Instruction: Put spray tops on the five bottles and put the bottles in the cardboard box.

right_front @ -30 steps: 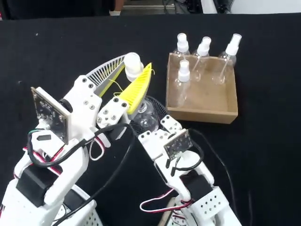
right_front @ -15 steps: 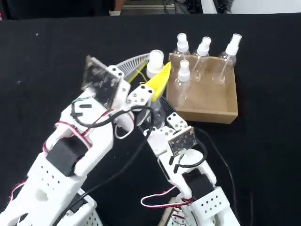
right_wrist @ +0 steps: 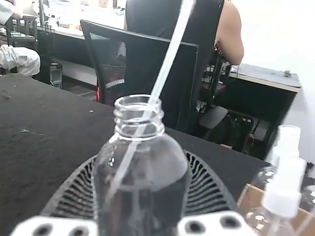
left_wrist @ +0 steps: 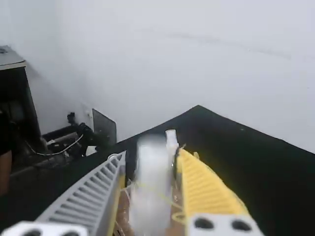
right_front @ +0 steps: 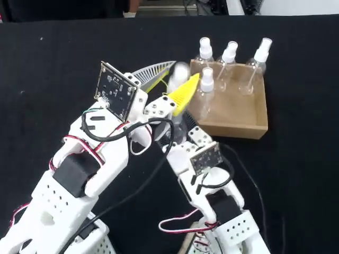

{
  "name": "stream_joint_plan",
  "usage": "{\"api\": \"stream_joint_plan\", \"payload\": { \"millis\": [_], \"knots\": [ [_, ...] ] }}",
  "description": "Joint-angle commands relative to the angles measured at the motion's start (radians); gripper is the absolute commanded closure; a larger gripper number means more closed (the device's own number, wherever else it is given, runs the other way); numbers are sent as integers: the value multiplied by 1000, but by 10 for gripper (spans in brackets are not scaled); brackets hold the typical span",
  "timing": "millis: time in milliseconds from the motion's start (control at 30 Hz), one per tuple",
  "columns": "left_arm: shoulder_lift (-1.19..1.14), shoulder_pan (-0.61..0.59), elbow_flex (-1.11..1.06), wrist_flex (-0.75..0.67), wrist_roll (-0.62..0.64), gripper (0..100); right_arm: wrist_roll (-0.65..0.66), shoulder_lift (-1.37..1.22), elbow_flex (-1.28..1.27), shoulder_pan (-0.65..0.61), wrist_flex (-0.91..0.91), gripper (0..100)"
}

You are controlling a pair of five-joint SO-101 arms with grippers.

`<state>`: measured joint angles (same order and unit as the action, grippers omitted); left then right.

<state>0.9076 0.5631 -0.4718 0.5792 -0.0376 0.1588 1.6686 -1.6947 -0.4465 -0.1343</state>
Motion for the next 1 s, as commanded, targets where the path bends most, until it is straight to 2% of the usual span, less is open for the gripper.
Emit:
{"api": "stream_joint_plan", "payload": {
  "millis": [0, 167, 600, 700, 767, 967],
  "knots": [
    [-6, 10, 13, -21, -3, 837, -28, 2, 88, 68, 2, 988],
    [-12, 10, 13, -23, -3, 841, -178, 2, 97, 132, -3, 988],
    [-34, 8, 13, -28, -12, 840, -161, 2, 97, 138, -3, 988],
    [-68, 5, 21, -29, -58, 840, -161, 2, 97, 140, -6, 988],
    [-89, 2, 25, -40, -95, 840, -161, 2, 101, 140, -43, 988],
    [-29, -61, 24, -55, -97, 840, -169, 2, 160, 207, -160, 988]
  ]
}}
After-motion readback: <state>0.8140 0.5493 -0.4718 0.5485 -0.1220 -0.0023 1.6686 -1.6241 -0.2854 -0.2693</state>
